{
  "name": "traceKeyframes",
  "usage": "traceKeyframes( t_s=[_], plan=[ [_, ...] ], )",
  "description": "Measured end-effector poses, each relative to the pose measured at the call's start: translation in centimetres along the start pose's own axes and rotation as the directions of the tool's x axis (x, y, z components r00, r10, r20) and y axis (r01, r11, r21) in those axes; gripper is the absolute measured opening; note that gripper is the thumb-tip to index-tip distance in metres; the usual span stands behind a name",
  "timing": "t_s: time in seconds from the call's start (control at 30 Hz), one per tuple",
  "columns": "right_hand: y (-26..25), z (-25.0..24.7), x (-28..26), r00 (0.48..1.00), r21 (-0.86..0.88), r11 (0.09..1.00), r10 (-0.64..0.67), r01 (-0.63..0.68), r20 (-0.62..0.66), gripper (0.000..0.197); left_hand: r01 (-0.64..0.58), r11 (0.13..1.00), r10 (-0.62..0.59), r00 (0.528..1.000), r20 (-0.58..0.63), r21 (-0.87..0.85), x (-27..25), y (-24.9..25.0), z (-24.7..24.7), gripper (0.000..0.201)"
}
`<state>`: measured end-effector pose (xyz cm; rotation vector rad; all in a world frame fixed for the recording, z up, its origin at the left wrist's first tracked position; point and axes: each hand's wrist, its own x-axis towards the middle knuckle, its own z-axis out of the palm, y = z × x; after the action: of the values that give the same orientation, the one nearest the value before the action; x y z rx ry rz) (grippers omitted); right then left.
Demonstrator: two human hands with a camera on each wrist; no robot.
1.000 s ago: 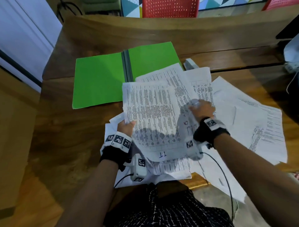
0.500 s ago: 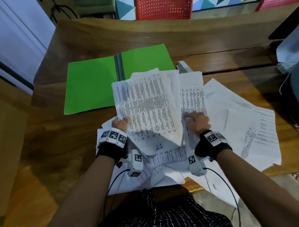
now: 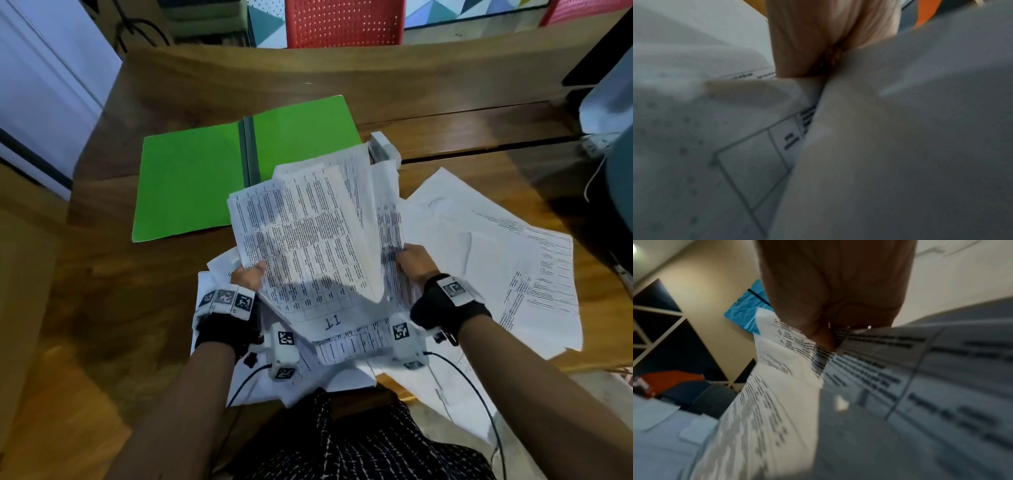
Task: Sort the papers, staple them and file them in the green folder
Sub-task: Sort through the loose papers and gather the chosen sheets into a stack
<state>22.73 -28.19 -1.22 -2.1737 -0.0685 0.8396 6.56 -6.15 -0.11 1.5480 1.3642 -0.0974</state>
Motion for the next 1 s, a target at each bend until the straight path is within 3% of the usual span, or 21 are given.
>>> traceKeyframes(
  t_s=[0.07,0.17,0.27,0.3,0.33,0.4,0.5,0.6,0.67,0.7,0.77,0.83,0.9,1.0],
  plan=[
    [-0.1,0.0,-1.2,0.999,0.11,0.994,0.004,-0.01,0.052,0.03,0.004,1.0,-0.004,1.0,0.005,0.009,-0.1,-0.1,0.0,0.044],
    [-1.5,1.1,-4.1,0.977,0.385,0.922,-0.125,0.051,0.17,0.052,0.001,0.999,0.001,1.0,0.03,-0.045,-0.8,0.1,0.9,0.046],
    [-1.4,2.7,-4.6,0.937,0.232,0.952,-0.255,0.199,0.24,0.048,-0.005,0.996,0.006,1.0,0.006,-0.093,-1.9,0.5,2.2,0.054],
    [-1.0,2.9,-4.5,0.939,0.133,0.964,-0.256,0.23,0.231,0.037,-0.043,0.991,0.042,0.999,-0.006,-0.125,-2.2,0.6,2.6,0.051],
    [-0.8,2.9,-4.4,0.945,0.036,0.964,-0.267,0.265,0.19,0.019,-0.112,0.98,0.112,0.994,-0.005,-0.165,-2.6,0.8,2.8,0.047],
    [-1.3,2.0,-4.7,0.946,-0.029,0.948,-0.312,0.316,0.084,0.01,-0.268,0.926,0.267,0.963,-0.04,-0.268,-3.9,1.7,2.6,0.053],
    [-4.9,-0.8,-6.9,0.874,0.1,0.87,-0.471,0.482,-0.118,0.006,-0.485,0.764,0.435,0.874,-0.217,-0.425,-6.1,4.5,0.8,0.072],
    [-8.5,-3.6,-9.0,0.753,0.173,0.744,-0.584,0.646,-0.302,0.022,-0.703,0.55,0.587,0.709,-0.391,-0.451,-8.6,7.9,-1.8,0.063],
    [-9.6,-4.4,-10.2,0.698,0.274,0.646,-0.611,0.712,-0.372,0.017,-0.802,0.424,0.699,0.586,-0.411,-0.421,-9.3,8.8,-3.1,0.057],
    [-9.9,-4.5,-10.6,0.679,0.3,0.611,-0.618,0.732,-0.397,0.021,-0.804,0.394,0.715,0.573,-0.401,-0.446,-9.4,8.8,-3.3,0.059],
    [-9.7,-4.2,-11.4,0.668,0.302,0.598,-0.62,0.742,-0.412,0.034,-0.791,0.385,0.718,0.581,-0.384,-0.476,-9.6,8.1,-3.4,0.07],
    [-9.0,-3.6,-11.7,0.683,0.305,0.615,-0.603,0.727,-0.413,0.045,-0.751,0.435,0.688,0.633,-0.355,-0.496,-9.6,7.1,-3.0,0.063],
    [-8.2,-3.2,-11.6,0.705,0.352,0.612,-0.581,0.708,-0.408,0.044,-0.691,0.475,0.671,0.685,-0.284,-0.545,-9.5,6.2,-2.4,0.059],
    [-6.5,-2.1,-10.5,0.778,0.408,0.663,-0.541,0.628,-0.318,0.032,-0.673,0.515,0.702,0.687,-0.19,-0.531,-9.1,5.1,-1.2,0.051]
  ],
)
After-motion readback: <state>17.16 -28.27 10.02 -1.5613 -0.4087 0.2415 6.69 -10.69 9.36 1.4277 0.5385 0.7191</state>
